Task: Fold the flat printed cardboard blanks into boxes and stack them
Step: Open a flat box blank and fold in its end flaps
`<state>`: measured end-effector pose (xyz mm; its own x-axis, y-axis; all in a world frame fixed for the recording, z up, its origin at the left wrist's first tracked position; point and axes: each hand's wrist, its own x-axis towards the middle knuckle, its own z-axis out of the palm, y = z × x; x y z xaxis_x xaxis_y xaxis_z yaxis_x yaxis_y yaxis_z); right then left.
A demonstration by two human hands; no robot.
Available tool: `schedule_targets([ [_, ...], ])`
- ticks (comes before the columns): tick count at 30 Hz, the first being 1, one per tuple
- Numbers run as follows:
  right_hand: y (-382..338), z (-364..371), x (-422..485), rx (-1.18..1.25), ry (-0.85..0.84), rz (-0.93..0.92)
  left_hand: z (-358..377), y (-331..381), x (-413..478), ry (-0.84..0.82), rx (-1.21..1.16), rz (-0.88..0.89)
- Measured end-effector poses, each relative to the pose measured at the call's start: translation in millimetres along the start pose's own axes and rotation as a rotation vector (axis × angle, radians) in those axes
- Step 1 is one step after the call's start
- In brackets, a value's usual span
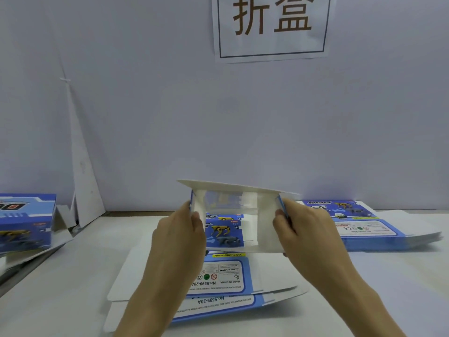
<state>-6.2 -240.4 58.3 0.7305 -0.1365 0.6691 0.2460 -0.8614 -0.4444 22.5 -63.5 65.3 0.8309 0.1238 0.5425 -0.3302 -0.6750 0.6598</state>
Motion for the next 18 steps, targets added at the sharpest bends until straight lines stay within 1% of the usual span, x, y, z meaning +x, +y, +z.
schedule_targets([
  [2, 0.6, -0.8, 0.1, 0.044, -0.008, -0.062, -0.4, 0.2, 0.5, -0.007, -0.026, -0.013],
  [4, 4.0, -5.1, 1.1, 0.202, -0.094, -0.098, -4.1, -3.0, 4.5, 0.008, -0.072, -0.048],
  [5, 7.3, -8.9, 2.7, 0.302, -0.176, -0.072, -6.9, -4.7, 7.9, -0.004, -0.120, -0.082],
  [6, 12.8, -12.7, 3.6, 0.367, -0.285, -0.049, -9.7, -6.6, 11.9, -0.032, -0.210, -0.133],
  [7, 18.9, -15.3, 3.8, 0.386, -0.380, -0.053, -13.2, -7.4, 14.9, -0.071, -0.346, -0.190],
  [8, 23.1, -16.5, 4.1, 0.372, -0.427, -0.073, -17.6, -7.4, 16.7, -0.130, -0.503, -0.257],
  [9, 25.3, -16.5, 4.5, 0.365, -0.421, -0.101, -22.3, -7.2, 17.7, -0.208, -0.644, -0.314],
  [10, 26.6, -15.3, 5.2, 0.377, -0.369, -0.125, -25.8, -7.4, 18.5, -0.289, -0.745, -0.331],
  [12, 25.1, -12.0, 7.8, 0.534, -0.222, -0.078, -29.6, -7.9, 18.6, -0.405, -0.879, -0.280],
  [14, 23.1, -11.7, 12.0, 0.757, -0.093, 0.012, -27.6, -9.5, 18.9, -0.437, -0.933, -0.150],
  [15, 22.2, -12.2, 13.3, 0.830, -0.058, 0.042, -24.4, -9.7, 18.6, -0.438, -0.923, -0.078],
  [17, 19.1, -12.1, 13.6, 0.885, -0.073, 0.058, -16.9, -9.0, 13.5, -0.481, -0.902, -0.003],
  [18, 17.3, -10.6, 13.1, 0.896, -0.102, 0.054, -13.8, -7.4, 10.5, -0.539, -0.909, 0.004],
])
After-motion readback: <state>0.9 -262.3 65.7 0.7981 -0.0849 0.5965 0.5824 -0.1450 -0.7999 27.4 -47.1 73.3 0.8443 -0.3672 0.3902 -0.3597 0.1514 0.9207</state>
